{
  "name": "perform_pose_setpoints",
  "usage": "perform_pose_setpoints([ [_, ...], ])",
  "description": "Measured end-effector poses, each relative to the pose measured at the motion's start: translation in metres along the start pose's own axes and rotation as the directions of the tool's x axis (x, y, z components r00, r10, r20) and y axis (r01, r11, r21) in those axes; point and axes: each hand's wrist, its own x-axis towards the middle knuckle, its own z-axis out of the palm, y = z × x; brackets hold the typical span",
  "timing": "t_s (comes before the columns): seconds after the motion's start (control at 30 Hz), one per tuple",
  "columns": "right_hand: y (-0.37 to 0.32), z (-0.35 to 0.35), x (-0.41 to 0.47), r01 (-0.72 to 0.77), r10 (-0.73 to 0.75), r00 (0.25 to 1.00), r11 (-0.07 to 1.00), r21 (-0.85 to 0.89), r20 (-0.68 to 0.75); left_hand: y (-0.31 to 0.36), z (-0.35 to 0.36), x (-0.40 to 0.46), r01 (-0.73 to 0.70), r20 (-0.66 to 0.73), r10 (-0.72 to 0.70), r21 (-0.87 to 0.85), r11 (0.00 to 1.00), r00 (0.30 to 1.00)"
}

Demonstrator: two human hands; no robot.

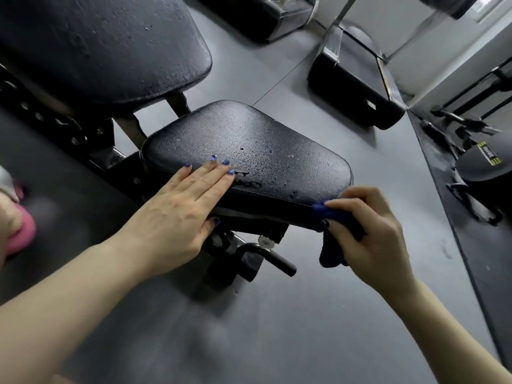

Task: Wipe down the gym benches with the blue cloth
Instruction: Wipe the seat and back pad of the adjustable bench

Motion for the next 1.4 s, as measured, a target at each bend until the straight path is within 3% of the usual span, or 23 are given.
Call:
perform_pose_setpoints([
  [0.1,-0.026,0.014,0.035,-0.05,0.049,0.991,0.999,0.0,0.123,0.001,0.002,-0.001,0.009,-0.016,-0.009,0.003,1.0,1.0],
  [0.27,-0.056,0.052,0.077,0.062,-0.06,0.965,0.998,0.0,0.255,0.0,0.0,-0.002,0.011,-0.013,-0.011,0.008,1.0,1.0],
  [0.33,-0.046,0.039,0.071,0.041,-0.046,0.959,0.999,0.023,0.281,-0.002,-0.002,-0.002,0.007,-0.007,-0.007,0.01,1.0,1.0],
  [0.5,-0.038,0.028,0.058,-0.044,0.041,0.986,0.999,0.016,0.164,-0.001,-0.001,-0.003,0.012,-0.008,-0.012,-0.007,1.0,1.0],
  [0.7,-0.042,0.055,0.039,0.2,-0.19,0.977,0.973,-0.117,0.095,-0.004,-0.005,-0.008,0.048,0.002,-0.048,-0.021,0.999,0.999],
  [0.83,-0.008,0.037,0.009,0.405,-0.395,0.914,0.882,-0.24,0.088,-0.017,-0.009,-0.01,0.118,0.002,-0.118,-0.028,0.993,0.993],
  [0.97,0.003,0.049,-0.001,0.433,-0.456,0.89,0.846,-0.31,-0.002,-0.023,-0.009,-0.01,0.127,0.009,-0.127,-0.051,0.991,0.992],
  [1.13,-0.053,0.114,0.021,0.545,-0.585,0.81,0.769,-0.333,-0.026,-0.026,-0.008,-0.012,0.116,-0.022,-0.118,-0.074,0.991,0.993],
  [1.3,-0.057,0.115,0.022,0.535,-0.581,0.812,0.777,-0.332,-0.051,-0.026,-0.008,-0.012,0.112,-0.024,-0.114,-0.089,0.99,0.993],
  [1.4,-0.037,0.09,0.007,0.463,-0.503,0.86,0.839,-0.286,-0.083,-0.026,-0.009,-0.012,0.111,-0.024,-0.114,-0.088,0.99,0.993],
])
